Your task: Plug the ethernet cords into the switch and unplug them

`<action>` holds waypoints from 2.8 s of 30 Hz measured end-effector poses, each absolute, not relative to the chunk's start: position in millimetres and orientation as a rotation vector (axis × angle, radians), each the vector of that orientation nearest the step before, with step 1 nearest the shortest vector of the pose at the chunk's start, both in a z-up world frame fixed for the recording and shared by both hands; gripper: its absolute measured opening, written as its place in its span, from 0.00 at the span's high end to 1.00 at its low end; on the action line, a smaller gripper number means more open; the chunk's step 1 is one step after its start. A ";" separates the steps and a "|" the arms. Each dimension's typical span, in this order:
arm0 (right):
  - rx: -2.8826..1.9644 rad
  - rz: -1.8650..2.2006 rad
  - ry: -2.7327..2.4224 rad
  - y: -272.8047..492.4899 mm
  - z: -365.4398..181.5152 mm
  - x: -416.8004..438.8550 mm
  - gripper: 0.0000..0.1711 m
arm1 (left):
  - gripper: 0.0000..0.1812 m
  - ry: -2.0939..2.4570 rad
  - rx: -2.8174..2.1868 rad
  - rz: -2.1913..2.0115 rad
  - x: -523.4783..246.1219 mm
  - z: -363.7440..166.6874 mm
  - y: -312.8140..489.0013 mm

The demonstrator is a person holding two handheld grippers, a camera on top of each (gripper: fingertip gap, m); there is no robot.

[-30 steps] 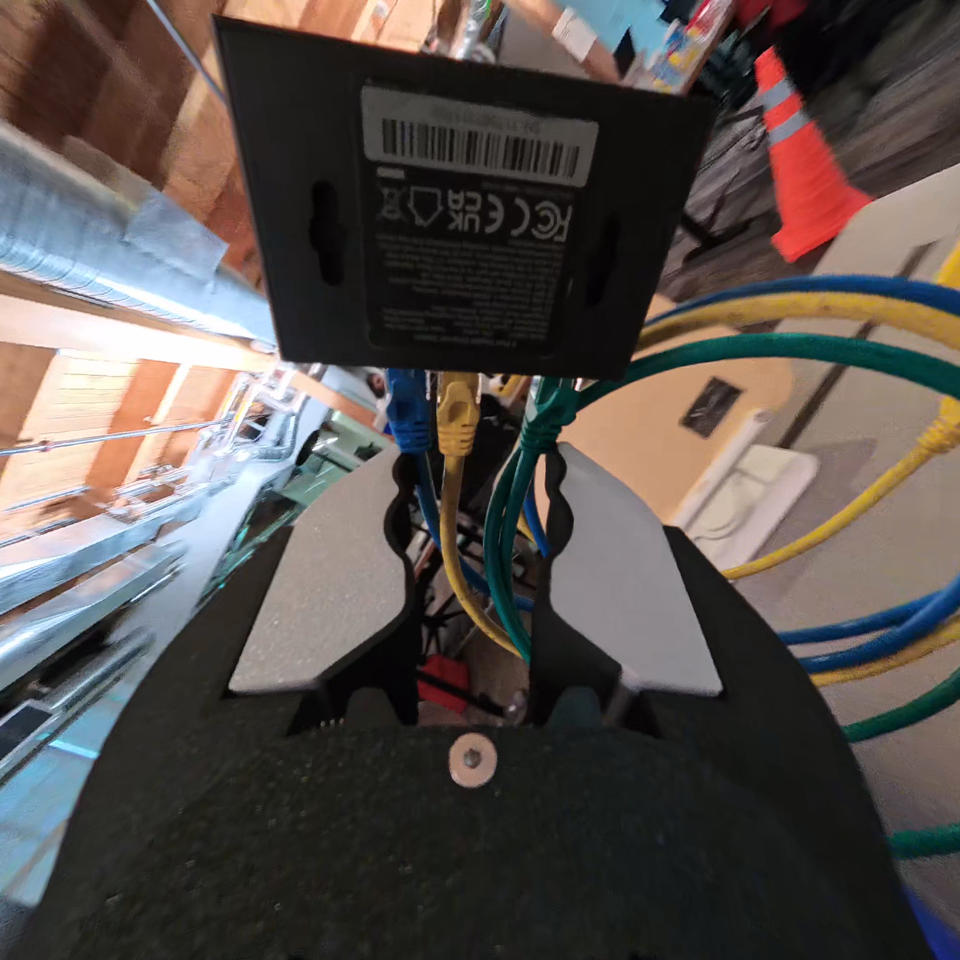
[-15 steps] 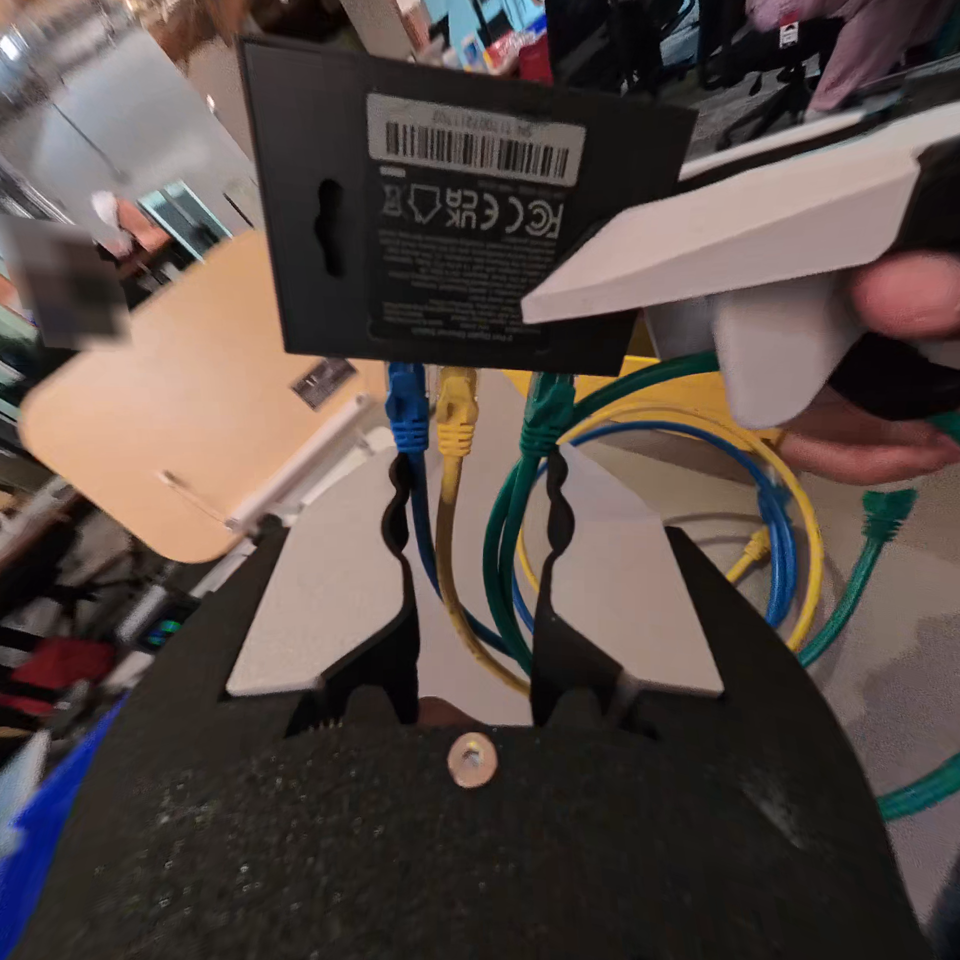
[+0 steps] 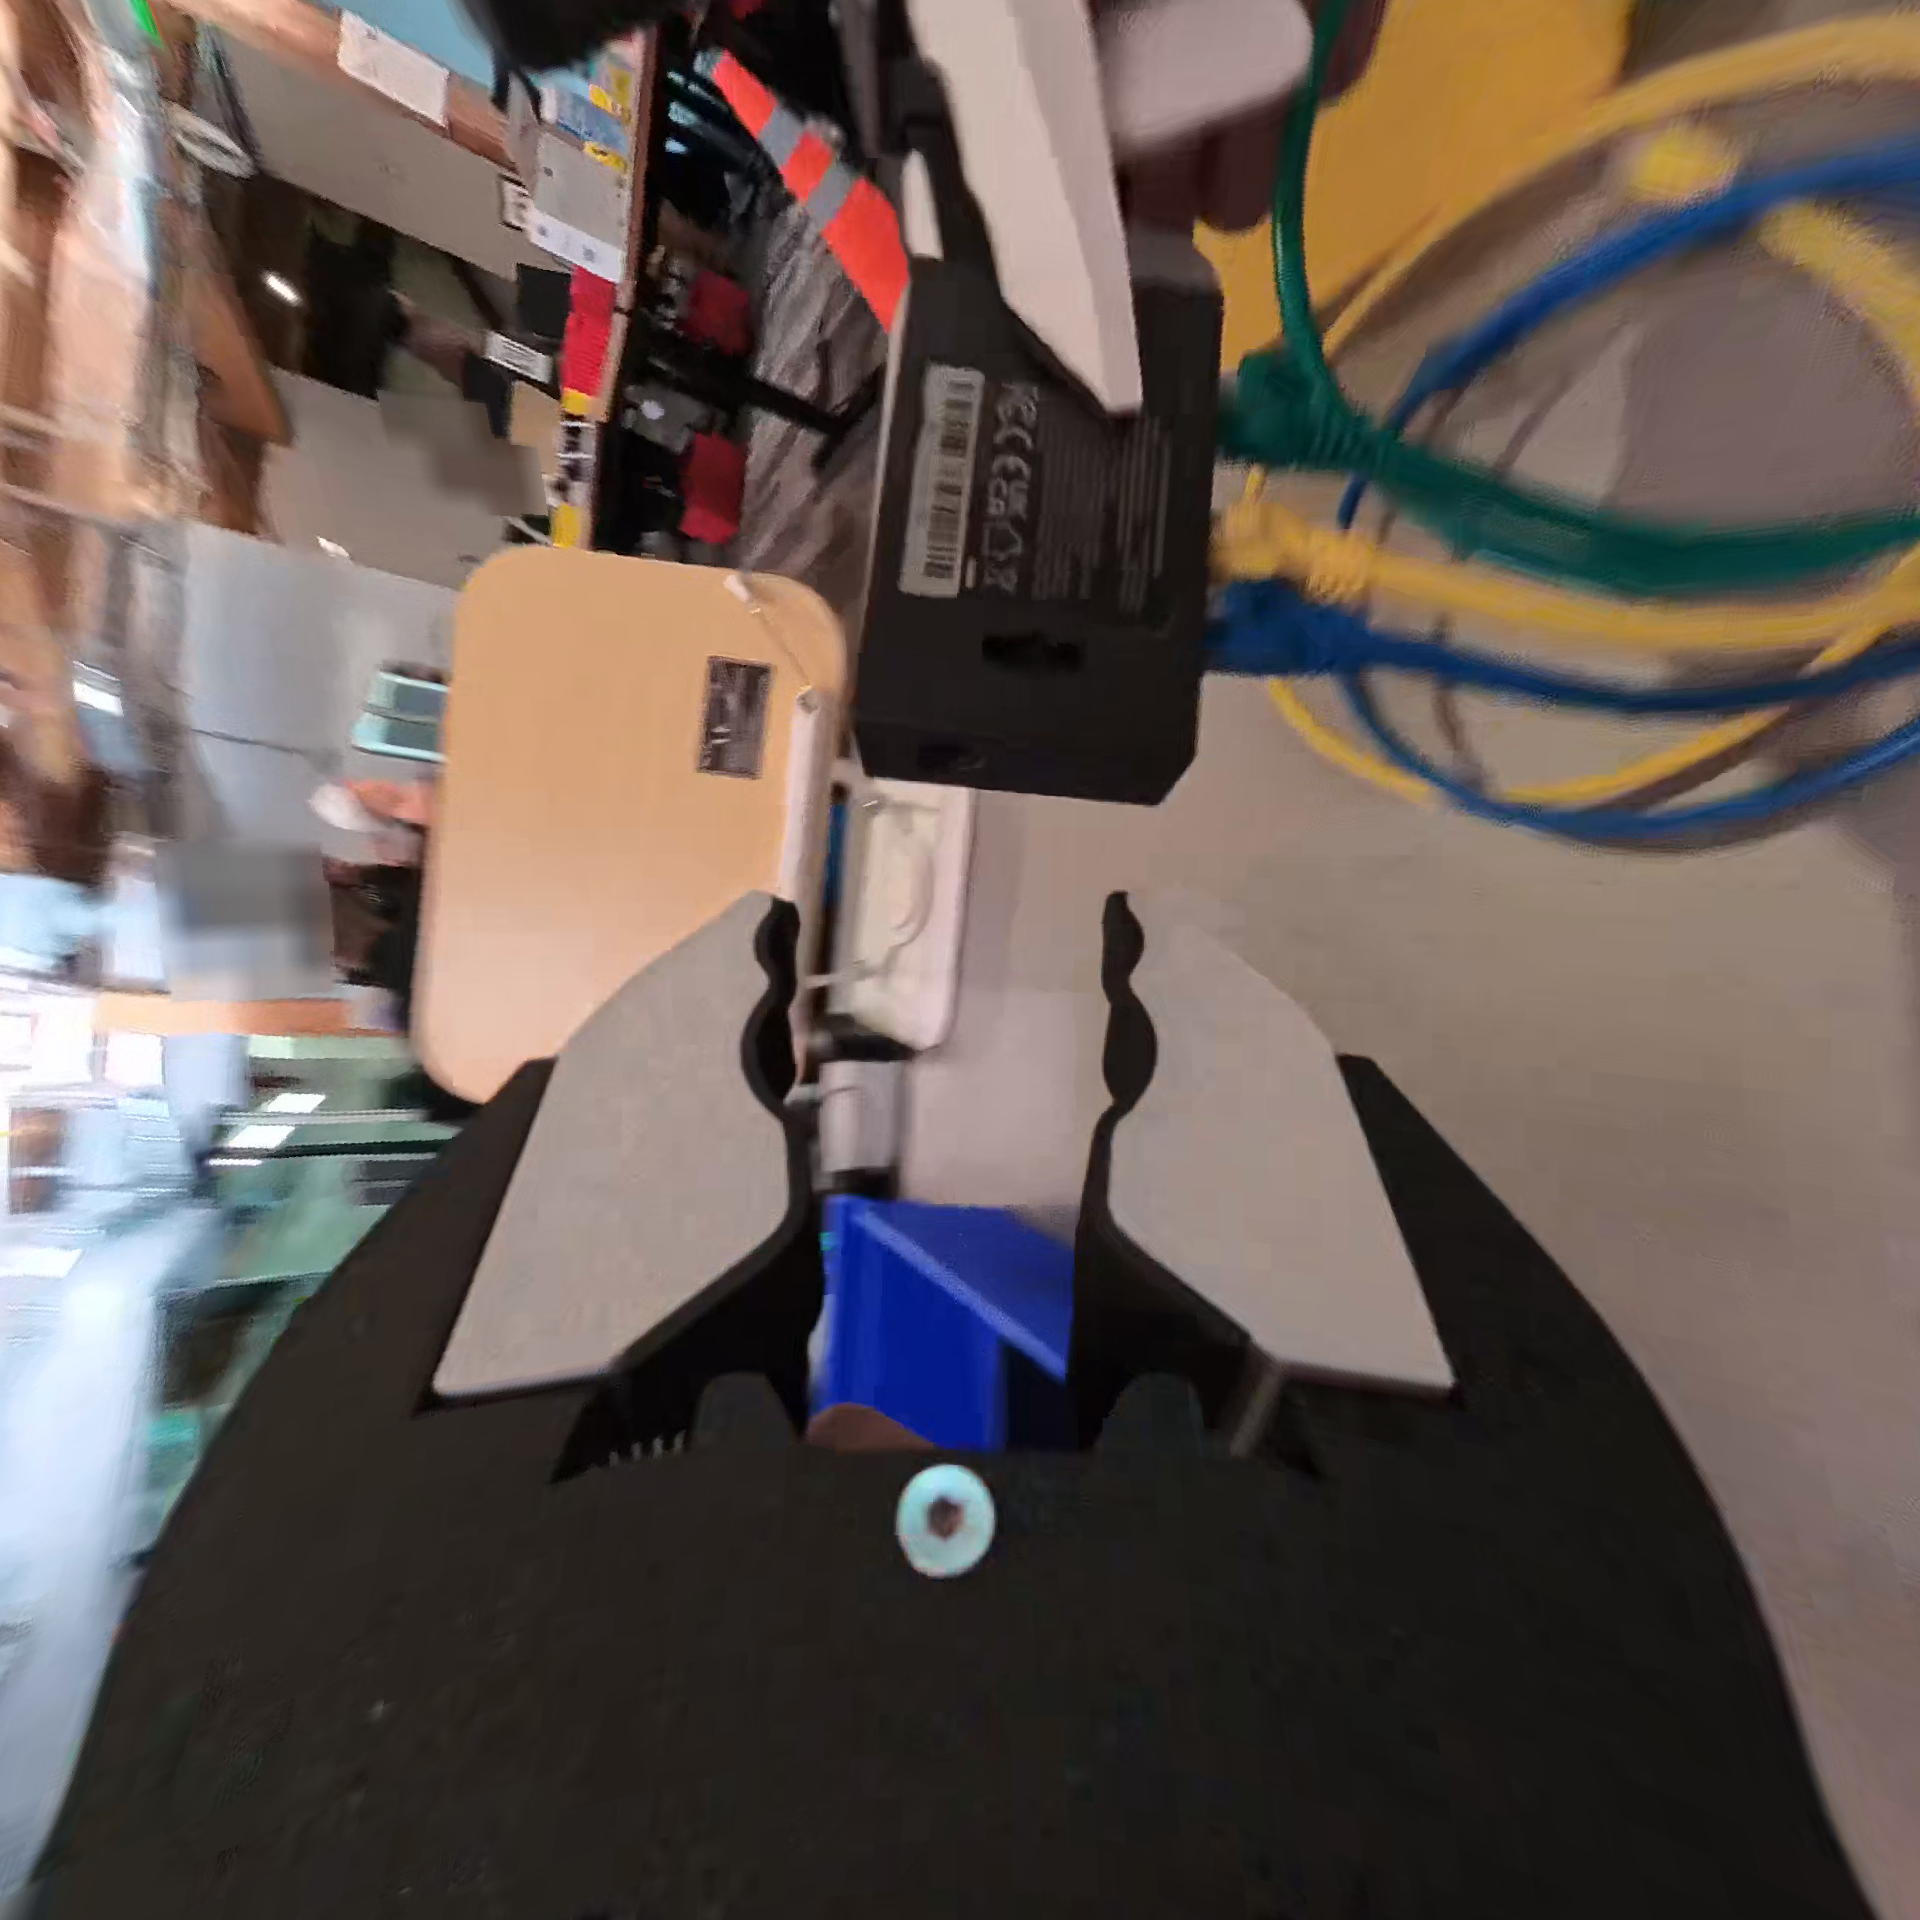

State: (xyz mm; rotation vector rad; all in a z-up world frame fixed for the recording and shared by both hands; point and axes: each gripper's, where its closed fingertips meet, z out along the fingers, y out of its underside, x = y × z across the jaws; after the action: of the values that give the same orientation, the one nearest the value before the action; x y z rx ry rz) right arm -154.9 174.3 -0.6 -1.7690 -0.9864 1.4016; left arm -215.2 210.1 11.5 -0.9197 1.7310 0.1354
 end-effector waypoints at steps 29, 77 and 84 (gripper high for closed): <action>-1.734 0.959 -0.734 255.6 45.7 -128.9 0.69 | 0.84 1.514 -0.664 0.510 -196.4 -61.4 237.6; -1.538 -0.433 -1.472 216.6 -120.5 -187.3 0.91 | 0.84 1.439 -0.625 0.459 -172.1 -117.9 247.5; -1.599 -0.362 -1.378 218.0 -122.4 -184.6 0.92 | 0.84 1.438 -0.635 0.475 -170.3 -120.7 248.7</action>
State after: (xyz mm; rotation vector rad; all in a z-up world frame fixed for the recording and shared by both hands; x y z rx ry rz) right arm -184.6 218.0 -122.4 -1.5995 -1.3785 -0.3618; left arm -170.3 248.7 -120.7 -0.6349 1.4382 0.4747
